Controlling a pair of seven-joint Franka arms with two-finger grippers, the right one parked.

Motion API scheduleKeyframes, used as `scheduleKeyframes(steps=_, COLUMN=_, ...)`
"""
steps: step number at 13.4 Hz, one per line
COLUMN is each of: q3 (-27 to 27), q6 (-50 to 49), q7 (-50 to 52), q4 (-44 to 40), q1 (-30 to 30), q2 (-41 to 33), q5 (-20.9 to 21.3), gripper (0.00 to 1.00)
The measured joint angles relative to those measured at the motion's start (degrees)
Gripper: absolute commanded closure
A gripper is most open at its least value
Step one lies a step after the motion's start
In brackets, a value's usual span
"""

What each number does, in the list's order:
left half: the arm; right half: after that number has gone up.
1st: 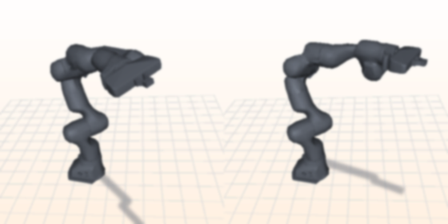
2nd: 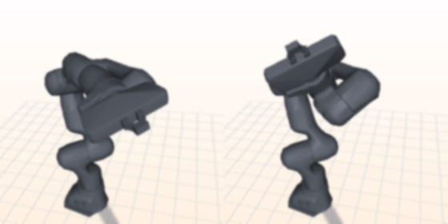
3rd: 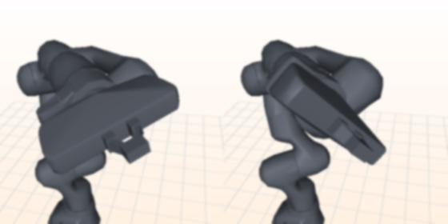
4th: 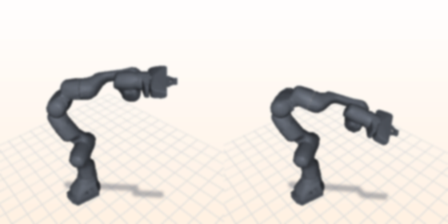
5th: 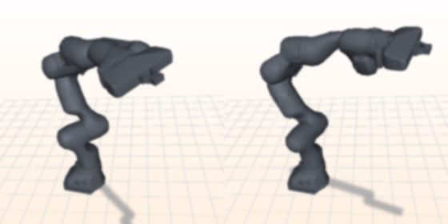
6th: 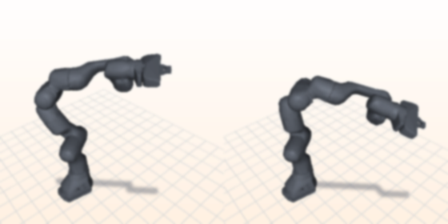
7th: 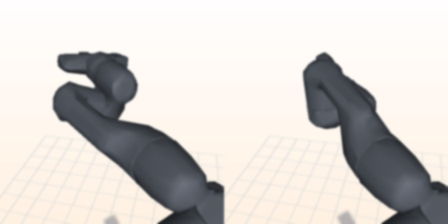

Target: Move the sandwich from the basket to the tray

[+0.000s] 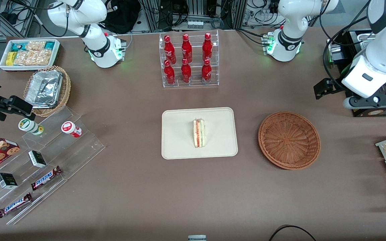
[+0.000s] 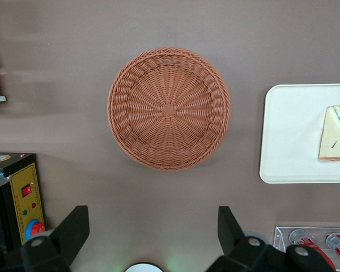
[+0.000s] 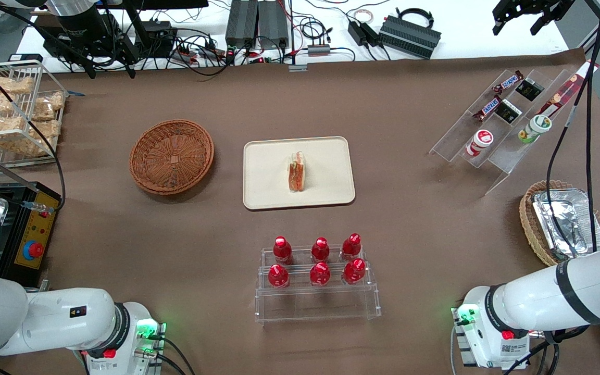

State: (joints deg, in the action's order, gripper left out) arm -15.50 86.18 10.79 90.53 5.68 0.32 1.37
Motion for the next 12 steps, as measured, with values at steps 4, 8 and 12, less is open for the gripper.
scheduleKeyframes(steps=4, q3=1.3, q6=1.3, q7=0.0, q4=1.2, q1=-0.9, q2=-1.1, q5=-0.8, gripper=0.0)
scheduleKeyframes(steps=8, q3=3.6, q6=1.6, q7=-0.1, q4=1.6, q1=-2.5, q2=-1.3, q5=-1.0, gripper=0.0)
scheduleKeyframes(steps=12, q3=3.7, q6=1.7, q7=-0.3, q4=1.6, q1=-2.6, q2=-1.3, q5=-1.0, gripper=0.0)
